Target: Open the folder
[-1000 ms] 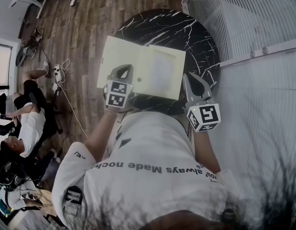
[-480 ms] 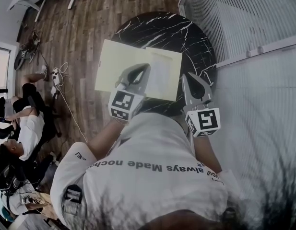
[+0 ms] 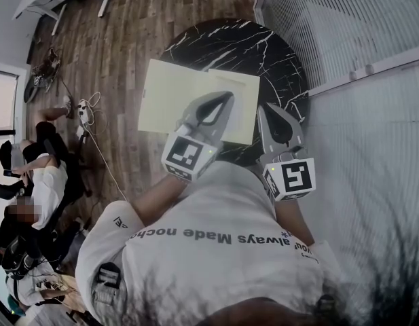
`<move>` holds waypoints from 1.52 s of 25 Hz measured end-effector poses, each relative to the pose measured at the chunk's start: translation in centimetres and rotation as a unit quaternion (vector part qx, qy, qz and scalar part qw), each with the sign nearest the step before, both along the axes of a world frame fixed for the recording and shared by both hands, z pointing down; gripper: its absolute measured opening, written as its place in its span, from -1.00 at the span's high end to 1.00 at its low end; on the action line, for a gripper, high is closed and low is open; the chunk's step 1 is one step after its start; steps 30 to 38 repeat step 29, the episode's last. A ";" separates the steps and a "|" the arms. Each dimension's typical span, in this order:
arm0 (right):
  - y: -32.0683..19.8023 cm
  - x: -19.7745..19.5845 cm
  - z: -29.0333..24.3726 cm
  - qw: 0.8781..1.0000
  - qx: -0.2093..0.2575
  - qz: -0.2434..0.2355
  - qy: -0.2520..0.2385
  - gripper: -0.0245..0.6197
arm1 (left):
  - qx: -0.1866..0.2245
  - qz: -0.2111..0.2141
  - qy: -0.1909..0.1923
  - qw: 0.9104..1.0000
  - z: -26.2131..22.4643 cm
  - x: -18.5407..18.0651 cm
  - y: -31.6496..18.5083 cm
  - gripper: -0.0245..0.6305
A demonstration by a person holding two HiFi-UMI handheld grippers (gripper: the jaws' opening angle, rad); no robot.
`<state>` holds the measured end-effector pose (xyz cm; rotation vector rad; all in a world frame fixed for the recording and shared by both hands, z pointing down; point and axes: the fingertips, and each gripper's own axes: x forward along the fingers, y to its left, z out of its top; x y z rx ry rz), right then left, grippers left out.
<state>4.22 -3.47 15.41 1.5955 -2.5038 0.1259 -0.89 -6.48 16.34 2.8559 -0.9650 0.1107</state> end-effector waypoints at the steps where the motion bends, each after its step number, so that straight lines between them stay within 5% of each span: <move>1: 0.0 0.0 0.0 1.000 0.001 0.000 0.000 0.92 | 0.001 0.002 0.000 1.000 -0.1 0.1 0.1 0.92; 38: -0.3 1.0 0.3 1.000 -0.007 0.022 0.016 0.92 | -0.013 -0.008 -0.010 1.000 1.0 -1.0 0.1 0.92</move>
